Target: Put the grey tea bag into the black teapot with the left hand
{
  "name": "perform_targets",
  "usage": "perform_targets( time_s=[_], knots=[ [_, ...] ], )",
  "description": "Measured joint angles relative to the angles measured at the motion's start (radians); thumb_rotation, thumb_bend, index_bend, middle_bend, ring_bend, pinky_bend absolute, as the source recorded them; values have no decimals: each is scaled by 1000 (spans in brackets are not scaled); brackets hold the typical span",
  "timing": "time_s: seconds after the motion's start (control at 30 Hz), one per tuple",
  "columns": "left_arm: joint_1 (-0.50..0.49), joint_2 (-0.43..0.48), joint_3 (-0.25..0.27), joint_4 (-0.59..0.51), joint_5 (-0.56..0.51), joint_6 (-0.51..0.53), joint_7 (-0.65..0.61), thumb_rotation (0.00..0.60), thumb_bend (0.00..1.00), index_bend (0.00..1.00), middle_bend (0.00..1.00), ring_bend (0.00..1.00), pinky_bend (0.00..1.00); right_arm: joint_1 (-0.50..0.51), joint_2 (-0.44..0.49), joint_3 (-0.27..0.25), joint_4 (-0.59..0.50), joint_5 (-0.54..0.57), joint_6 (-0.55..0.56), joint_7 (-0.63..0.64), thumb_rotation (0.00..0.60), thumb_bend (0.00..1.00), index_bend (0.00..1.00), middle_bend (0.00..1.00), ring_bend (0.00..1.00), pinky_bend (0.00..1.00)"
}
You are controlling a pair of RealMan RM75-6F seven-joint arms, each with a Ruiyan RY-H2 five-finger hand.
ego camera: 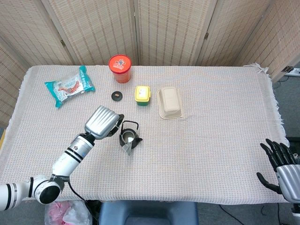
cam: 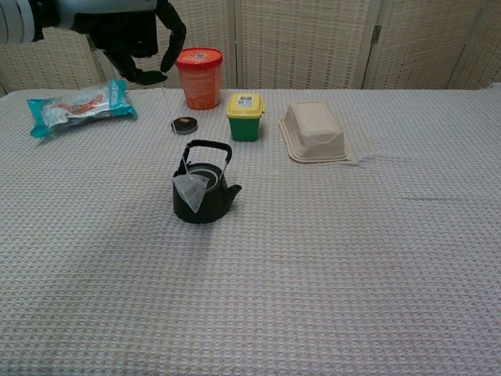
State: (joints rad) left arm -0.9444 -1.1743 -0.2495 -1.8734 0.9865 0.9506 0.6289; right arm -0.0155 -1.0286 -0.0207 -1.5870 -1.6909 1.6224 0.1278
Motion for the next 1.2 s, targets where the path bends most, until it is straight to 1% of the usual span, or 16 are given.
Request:
perform_targets(
  time_s=[0.33,0.77,0.93,1.2],
  knots=[
    [-51,-36,12,46,-38,-14,15,600,503,652,1000,1000,1000,-4,4,6,9,11,11,23,600,232,0,0,0,0],
    [-120,-51,5,83,-84,-43,18,600,504,652,1000,1000,1000,-5,10,19,9,38,10,46,600,232,0,0,0,0],
    [-144,-68,10,111,-97,-55,18,600,504,651,1000,1000,1000,-4,12,22,10,43,8,54,600,233,0,0,0,0],
    [-205,-97,2,170,-105,-101,14,600,503,651,1000,1000,1000,-10,14,26,12,57,13,69,600,233,0,0,0,0]
  ],
)
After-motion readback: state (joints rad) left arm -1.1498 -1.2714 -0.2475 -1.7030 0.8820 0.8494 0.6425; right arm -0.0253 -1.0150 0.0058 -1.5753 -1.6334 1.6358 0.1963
